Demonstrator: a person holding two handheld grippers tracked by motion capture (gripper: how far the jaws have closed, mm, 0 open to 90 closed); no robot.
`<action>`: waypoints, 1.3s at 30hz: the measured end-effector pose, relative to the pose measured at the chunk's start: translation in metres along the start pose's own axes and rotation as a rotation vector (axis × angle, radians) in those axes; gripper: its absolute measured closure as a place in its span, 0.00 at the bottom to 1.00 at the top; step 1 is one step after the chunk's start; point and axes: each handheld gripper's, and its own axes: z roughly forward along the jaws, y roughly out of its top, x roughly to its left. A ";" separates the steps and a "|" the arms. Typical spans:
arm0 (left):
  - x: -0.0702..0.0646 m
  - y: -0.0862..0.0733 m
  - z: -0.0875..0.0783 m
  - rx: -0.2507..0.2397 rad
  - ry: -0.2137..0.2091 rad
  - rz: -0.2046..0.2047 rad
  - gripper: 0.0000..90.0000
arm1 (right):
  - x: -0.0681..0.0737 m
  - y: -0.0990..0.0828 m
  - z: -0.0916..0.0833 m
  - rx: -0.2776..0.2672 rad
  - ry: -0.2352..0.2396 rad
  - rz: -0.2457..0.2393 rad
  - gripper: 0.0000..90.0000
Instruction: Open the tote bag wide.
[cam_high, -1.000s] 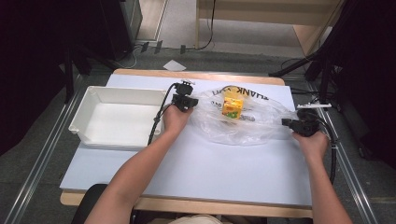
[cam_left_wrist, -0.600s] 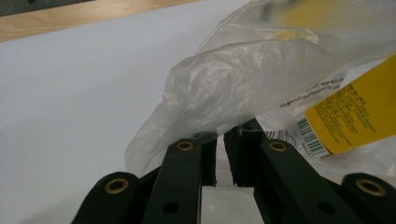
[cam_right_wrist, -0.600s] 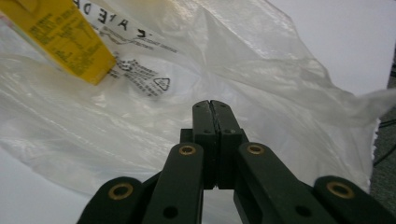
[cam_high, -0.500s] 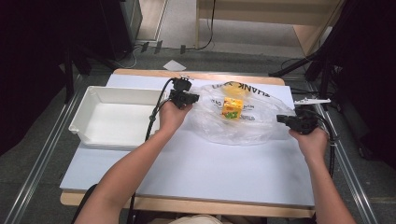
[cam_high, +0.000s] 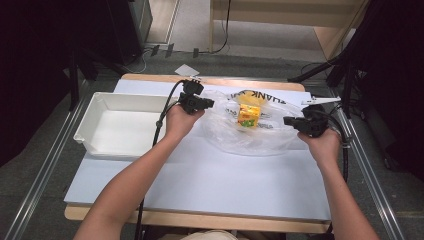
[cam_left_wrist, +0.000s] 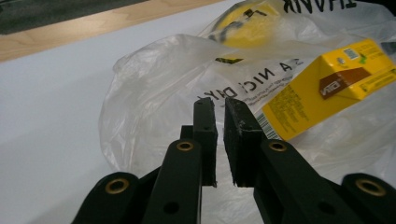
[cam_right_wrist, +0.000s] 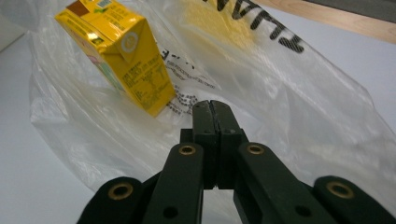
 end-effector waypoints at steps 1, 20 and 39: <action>-0.002 0.002 -0.001 -0.005 -0.008 0.001 0.96 | 0.001 0.003 0.001 0.000 0.002 -0.006 1.00; -0.039 -0.003 0.050 0.024 -0.051 -0.061 1.00 | 0.016 0.043 0.063 0.025 0.008 -0.020 1.00; -0.045 -0.057 0.080 0.095 -0.095 -0.091 0.99 | -0.001 0.032 0.124 0.078 0.025 0.053 1.00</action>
